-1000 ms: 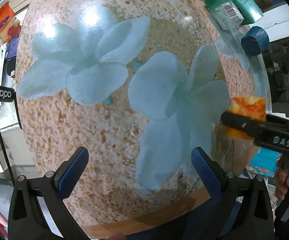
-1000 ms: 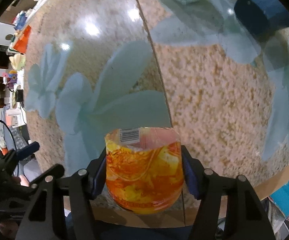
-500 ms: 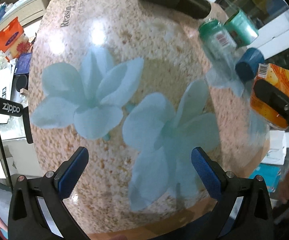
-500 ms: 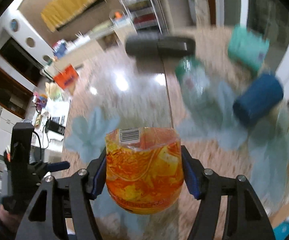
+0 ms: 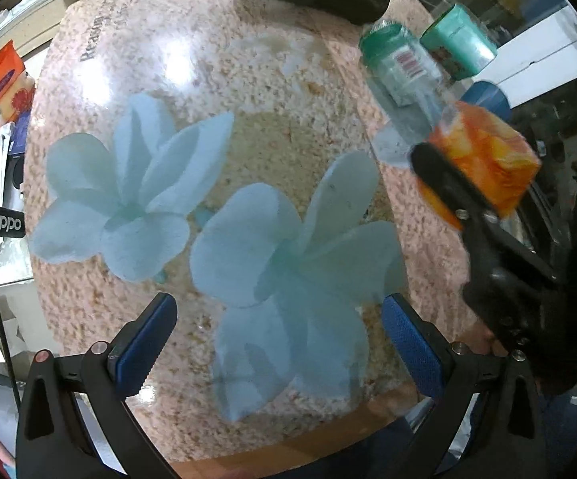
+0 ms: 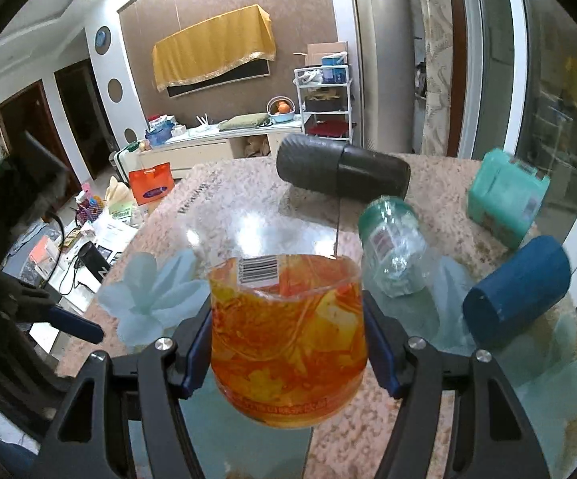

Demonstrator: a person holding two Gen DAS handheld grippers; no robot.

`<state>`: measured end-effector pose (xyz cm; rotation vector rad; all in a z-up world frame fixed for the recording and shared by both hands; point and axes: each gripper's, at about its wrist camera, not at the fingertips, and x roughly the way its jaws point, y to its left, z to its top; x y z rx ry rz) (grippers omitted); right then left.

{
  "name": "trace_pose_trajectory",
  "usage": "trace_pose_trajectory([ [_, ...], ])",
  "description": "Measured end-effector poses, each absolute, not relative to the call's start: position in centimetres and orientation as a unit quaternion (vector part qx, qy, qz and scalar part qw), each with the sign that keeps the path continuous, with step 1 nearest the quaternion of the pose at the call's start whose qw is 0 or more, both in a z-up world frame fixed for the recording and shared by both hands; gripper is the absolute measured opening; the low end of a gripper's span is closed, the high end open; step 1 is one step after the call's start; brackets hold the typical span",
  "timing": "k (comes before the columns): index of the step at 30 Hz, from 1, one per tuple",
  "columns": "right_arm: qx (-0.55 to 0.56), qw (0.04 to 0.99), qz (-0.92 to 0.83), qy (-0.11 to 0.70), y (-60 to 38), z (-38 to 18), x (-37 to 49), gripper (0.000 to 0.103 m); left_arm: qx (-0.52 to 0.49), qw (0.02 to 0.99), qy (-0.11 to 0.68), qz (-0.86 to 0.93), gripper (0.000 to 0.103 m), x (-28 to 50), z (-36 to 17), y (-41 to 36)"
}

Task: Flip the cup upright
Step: 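Lift and rotate the orange cup rim-up with the right gripper, then lower the upright cup onto the table and open the right gripper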

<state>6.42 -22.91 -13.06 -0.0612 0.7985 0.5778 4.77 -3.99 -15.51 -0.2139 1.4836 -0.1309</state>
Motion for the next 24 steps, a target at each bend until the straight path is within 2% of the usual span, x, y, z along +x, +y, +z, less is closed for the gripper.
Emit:
trace_pose_trajectory([
  [8,-0.039,0.879,0.285,0.380,-23.1,-15.4,5.9,0.064,-0.100,0.762,0.638,-0.049,0.103,4.5,-17.6,-5.5],
  [24,-0.052,0.875,0.296,0.380,-22.6,-16.3,5.9,0.064,-0.081,0.773,0.626,-0.055,0.103,4.8,-19.3,-5.7],
])
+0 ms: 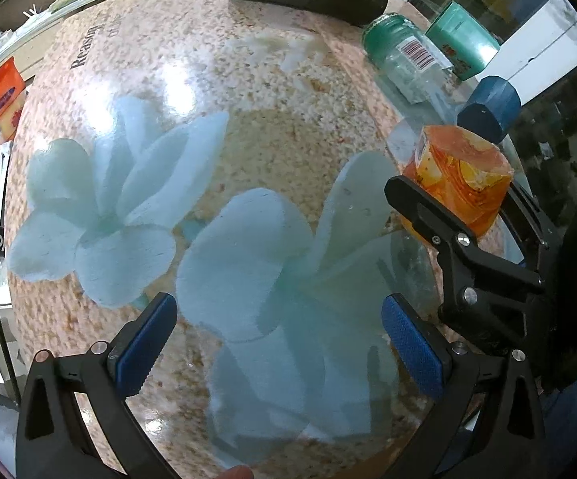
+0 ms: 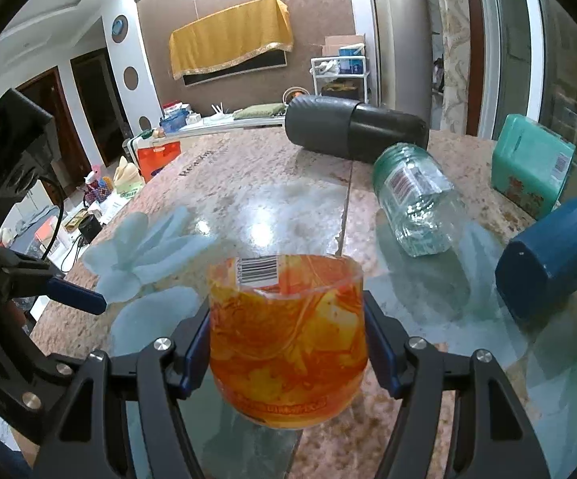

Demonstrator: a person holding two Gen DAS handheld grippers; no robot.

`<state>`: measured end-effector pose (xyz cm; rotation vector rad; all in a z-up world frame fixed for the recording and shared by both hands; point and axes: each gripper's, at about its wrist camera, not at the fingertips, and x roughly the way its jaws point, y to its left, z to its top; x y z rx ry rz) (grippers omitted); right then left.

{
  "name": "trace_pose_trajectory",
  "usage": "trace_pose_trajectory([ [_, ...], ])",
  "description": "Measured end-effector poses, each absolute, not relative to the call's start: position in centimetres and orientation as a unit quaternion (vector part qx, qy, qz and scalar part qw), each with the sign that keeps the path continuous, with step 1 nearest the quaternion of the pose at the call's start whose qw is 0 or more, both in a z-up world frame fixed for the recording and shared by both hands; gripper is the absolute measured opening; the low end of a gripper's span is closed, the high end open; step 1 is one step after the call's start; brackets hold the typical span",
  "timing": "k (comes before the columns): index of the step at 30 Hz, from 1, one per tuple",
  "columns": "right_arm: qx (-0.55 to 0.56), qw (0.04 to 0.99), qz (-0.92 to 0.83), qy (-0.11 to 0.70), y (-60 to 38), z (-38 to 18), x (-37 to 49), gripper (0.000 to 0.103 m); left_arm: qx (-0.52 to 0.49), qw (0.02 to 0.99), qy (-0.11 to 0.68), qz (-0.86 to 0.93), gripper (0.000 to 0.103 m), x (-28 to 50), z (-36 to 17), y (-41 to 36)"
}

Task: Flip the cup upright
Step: 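Lower the upright cup onto the table and open the right gripper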

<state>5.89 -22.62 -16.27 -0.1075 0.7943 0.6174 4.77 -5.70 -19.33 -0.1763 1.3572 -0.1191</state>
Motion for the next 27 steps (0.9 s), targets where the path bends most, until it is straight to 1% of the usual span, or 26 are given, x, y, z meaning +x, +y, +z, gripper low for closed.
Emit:
trace_pose_trajectory([
  [14,-0.063,0.858,0.291,0.419,-22.5,-17.3,5.8,0.066,-0.079,0.766,0.636,-0.054,0.103,4.4,-20.2,-5.6],
  [16,-0.062,0.858,0.291,0.418,-22.5,-17.3,5.8,0.070,-0.080,0.766,0.636,-0.054,0.103,4.3,-20.2,-5.5],
  [19,-0.064,0.857,0.291,0.422,-22.5,-17.3,5.8,0.072,-0.082,0.764,0.638,-0.055,0.103,4.0,-20.3,-5.4],
  [21,-0.059,0.856,0.289,0.424,-22.5,-16.8,5.8,0.079,-0.082,0.763,0.638,-0.057,0.103,3.8,-20.1,-5.4],
  [22,-0.053,0.857,0.290,0.423,-22.6,-16.1,5.7,0.082,-0.082,0.763,0.638,-0.058,0.103,3.7,-19.9,-5.3],
  [23,-0.051,0.859,0.288,0.421,-22.6,-15.6,5.6,0.084,-0.081,0.763,0.638,-0.061,0.103,3.5,-19.6,-5.3],
  [27,-0.045,0.861,0.279,0.423,-22.7,-12.2,5.3,0.087,-0.074,0.763,0.639,-0.068,0.103,2.9,-17.9,-5.2],
])
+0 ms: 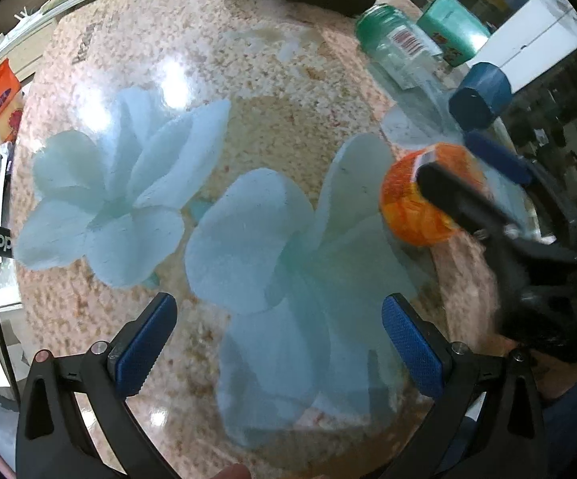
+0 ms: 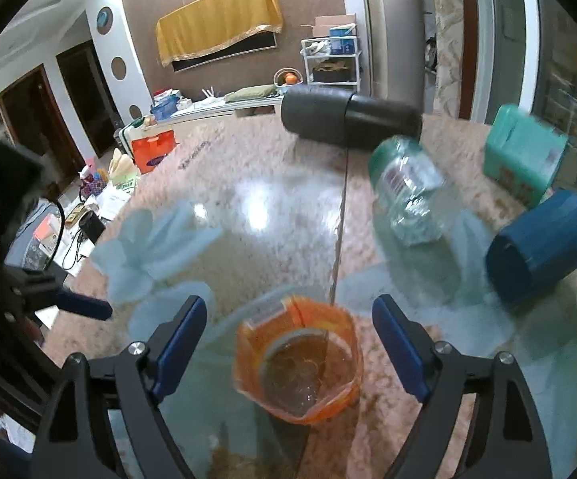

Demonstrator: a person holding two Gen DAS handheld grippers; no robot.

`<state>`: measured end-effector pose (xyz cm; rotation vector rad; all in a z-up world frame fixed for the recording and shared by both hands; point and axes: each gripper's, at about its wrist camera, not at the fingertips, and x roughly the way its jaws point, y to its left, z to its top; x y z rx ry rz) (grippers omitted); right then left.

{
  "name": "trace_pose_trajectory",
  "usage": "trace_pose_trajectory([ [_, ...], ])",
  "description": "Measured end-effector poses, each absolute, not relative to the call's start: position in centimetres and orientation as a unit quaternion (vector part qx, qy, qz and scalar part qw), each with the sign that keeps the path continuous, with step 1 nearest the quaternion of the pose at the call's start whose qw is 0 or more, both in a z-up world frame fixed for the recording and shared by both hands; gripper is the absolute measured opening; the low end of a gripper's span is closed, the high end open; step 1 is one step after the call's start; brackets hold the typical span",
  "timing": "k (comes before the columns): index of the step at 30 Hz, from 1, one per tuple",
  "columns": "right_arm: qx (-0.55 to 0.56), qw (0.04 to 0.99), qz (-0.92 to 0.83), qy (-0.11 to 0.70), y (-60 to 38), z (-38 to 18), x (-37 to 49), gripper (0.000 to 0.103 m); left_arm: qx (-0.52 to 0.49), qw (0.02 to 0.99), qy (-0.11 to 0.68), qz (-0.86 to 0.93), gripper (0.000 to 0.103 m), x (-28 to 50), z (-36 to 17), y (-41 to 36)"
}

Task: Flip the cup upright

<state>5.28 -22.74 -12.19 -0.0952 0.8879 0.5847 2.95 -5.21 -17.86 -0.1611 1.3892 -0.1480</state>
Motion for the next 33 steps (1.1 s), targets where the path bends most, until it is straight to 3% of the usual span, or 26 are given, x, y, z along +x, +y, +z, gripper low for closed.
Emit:
trace_pose_trajectory([
  [2,-0.054,0.865,0.266,0.422,-22.7,-10.3,5.0,0.094,-0.071,0.766,0.635,-0.075,0.103,2.8,-16.3,-5.2],
  [12,-0.081,0.860,0.159,0.479,-23.3,-2.0,4.1,0.100,-0.010,0.810,0.580,-0.088,0.103,3.9,-8.1,-5.9],
  [21,-0.006,0.820,0.104,0.563,-26.4,-0.5,3.9,0.100,0.018,0.817,0.570,-0.086,0.103,6.2,-5.8,-8.3],
  [33,-0.037,0.813,0.127,0.567,-29.9,0.5,5.5,0.100,0.027,0.829,0.555,-0.065,0.103,7.2,-3.6,-13.7],
])
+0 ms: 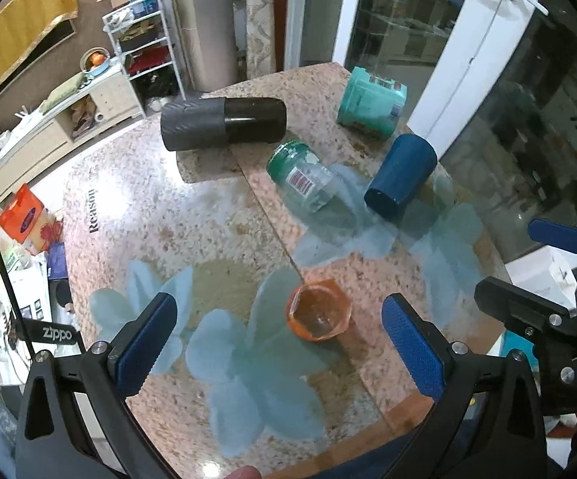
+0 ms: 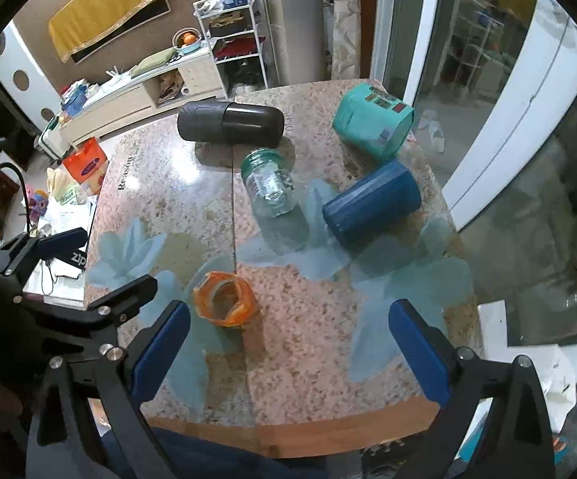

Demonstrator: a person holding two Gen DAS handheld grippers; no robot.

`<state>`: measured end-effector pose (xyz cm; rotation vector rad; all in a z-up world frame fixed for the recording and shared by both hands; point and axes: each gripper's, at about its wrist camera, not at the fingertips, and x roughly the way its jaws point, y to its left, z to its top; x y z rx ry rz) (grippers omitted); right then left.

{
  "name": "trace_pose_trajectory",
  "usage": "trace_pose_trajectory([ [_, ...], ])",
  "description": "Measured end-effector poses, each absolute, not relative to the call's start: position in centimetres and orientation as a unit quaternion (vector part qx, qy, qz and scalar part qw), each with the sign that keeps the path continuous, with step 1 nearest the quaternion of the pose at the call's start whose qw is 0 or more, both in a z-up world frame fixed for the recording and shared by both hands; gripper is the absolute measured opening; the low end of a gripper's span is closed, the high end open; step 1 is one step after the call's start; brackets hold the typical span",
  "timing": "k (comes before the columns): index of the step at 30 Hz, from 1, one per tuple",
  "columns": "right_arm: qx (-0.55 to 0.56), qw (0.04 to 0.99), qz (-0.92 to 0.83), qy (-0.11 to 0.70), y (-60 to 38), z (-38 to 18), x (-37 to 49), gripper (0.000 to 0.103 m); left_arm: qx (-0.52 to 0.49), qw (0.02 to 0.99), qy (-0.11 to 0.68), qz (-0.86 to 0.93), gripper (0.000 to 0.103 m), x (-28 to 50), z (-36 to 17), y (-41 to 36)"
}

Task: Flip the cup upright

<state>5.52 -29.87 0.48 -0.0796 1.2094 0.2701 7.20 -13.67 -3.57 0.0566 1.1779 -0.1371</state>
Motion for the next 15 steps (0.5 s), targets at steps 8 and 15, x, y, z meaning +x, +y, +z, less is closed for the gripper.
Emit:
trace_pose_trajectory([
  [8,-0.056,0.809,0.171,0.559,-31.2,-0.2,6.4,0.100,0.008,0.832,0.553,-0.029,0.103,6.8,-3.7,-15.0],
  [15,-0.073,0.811,0.190,0.548,-31.2,0.2,6.7,0.100,-0.011,0.834,0.552,-0.005,0.103,6.1,-3.7,-14.8],
])
